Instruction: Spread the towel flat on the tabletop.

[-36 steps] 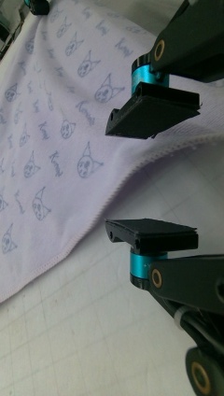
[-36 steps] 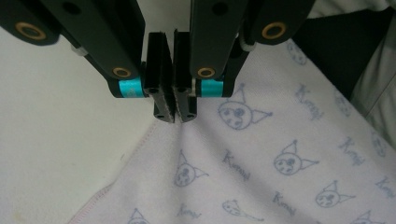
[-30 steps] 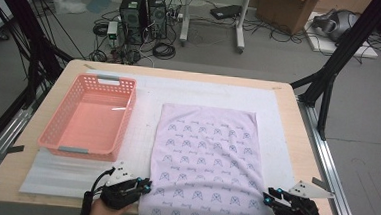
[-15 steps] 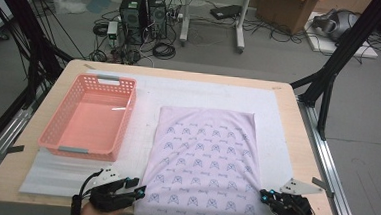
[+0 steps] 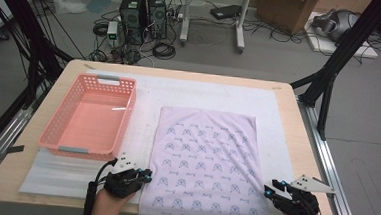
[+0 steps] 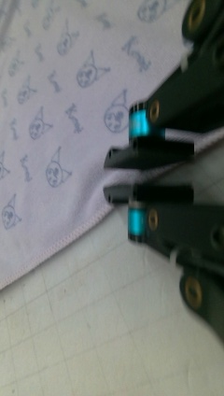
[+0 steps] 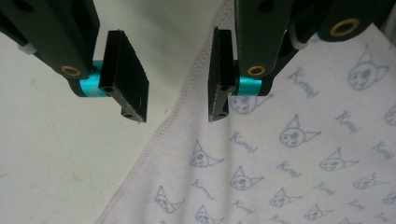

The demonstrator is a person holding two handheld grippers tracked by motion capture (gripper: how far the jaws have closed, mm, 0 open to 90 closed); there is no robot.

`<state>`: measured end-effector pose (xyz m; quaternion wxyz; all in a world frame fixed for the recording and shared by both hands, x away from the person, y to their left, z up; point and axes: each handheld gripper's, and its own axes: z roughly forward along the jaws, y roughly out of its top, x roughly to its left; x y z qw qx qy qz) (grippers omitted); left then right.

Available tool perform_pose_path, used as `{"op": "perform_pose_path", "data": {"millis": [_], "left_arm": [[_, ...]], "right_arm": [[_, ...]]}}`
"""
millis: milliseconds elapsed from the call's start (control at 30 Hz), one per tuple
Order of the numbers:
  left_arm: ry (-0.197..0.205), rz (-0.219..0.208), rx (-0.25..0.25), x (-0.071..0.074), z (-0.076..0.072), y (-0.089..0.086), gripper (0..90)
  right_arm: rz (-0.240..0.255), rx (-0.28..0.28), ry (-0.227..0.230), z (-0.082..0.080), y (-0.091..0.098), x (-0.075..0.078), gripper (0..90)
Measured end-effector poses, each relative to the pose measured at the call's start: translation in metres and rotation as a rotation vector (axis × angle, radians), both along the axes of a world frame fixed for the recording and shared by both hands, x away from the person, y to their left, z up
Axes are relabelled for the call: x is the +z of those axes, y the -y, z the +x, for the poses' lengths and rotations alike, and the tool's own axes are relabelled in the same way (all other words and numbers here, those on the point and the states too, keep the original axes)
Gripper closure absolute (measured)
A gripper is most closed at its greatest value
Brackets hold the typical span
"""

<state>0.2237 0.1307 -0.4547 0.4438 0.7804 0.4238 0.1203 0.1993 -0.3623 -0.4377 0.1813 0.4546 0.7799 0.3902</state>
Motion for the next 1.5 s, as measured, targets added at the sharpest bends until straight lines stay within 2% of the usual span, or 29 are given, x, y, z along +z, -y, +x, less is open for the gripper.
{"op": "perform_pose_path", "data": {"millis": [133,300,367,400,500,633,700,767,800,833,867,900,967,1033,1100,1200,1267,1333,1400,1500], "left_arm": [[0.007,0.026,0.01,0.002,-0.005,-0.002,88.5],[0.004,0.006,0.006,0.001,-0.01,-0.011,88.3],[0.016,-0.011,-0.003,0.001,-0.009,-0.012,87.4],[0.023,-0.017,-0.009,0.001,-0.009,-0.012,84.8],[0.036,-0.051,-0.022,0.0,-0.007,-0.01,61.8],[0.081,-0.122,-0.057,0.004,-0.004,-0.008,49.5],[0.094,-0.153,-0.051,0.007,-0.002,-0.009,46.8],[0.106,-0.161,-0.049,0.01,0.0,-0.011,45.1],[0.113,-0.168,-0.044,0.011,0.0,-0.012,44.7],[0.116,-0.17,-0.041,0.012,0.001,-0.013,44.1],[0.121,-0.172,-0.037,0.013,0.001,-0.014,44.1],[0.128,-0.172,-0.035,0.014,0.002,-0.016,43.8],[0.142,-0.185,-0.034,0.017,0.002,-0.018,43.2],[0.15,-0.199,-0.04,0.02,0.003,-0.018,41.6],[0.155,-0.217,-0.052,0.023,0.004,-0.017,39.7],[0.202,-0.23,-0.055,0.029,0.006,-0.014,32.5],[0.219,-0.251,-0.058,0.031,0.01,-0.011,27.0],[0.24,-0.248,-0.059,0.032,0.013,-0.008,18.4],[0.243,-0.254,-0.067,0.031,0.016,-0.006,18.2],[0.251,-0.244,-0.077,0.03,0.019,-0.005,18.5]], "right_arm": [[-0.01,-0.028,0.008,0.007,-0.003,-0.002,57.4],[0.008,-0.099,0.02,0.022,0.001,-0.002,59.3],[0.014,-0.108,0.022,0.029,0.001,-0.003,59.3],[0.014,-0.108,0.019,0.033,0.0,-0.003,59.3],[0.001,-0.098,0.016,0.041,-0.004,-0.006,60.5],[-0.002,-0.089,0.007,0.057,-0.011,-0.008,64.6],[0.019,-0.094,0.002,0.068,-0.016,-0.009,66.6],[0.002,-0.102,-0.007,0.079,-0.022,-0.01,71.9],[-0.023,-0.111,-0.014,0.083,-0.025,-0.011,75.0],[-0.03,-0.126,-0.012,0.086,-0.025,-0.011,79.0],[-0.05,-0.151,-0.005,0.087,-0.026,-0.011,79.1],[-0.074,-0.179,0.004,0.088,-0.025,-0.011,78.1],[-0.052,-0.192,0.0,0.088,-0.022,-0.012,74.7],[-0.076,-0.204,0.011,0.087,-0.022,-0.011,71.7],[-0.072,-0.211,0.014,0.084,-0.02,-0.008,66.3],[-0.002,-0.167,0.054,0.074,-0.014,0.0,56.9],[0.044,-0.12,0.063,0.066,-0.011,0.005,50.9],[0.052,-0.078,0.08,0.057,-0.008,0.009,45.5],[0.067,-0.042,0.112,0.046,-0.005,0.009,38.3],[0.08,-0.021,0.146,0.038,-0.002,0.012,29.1]]}}
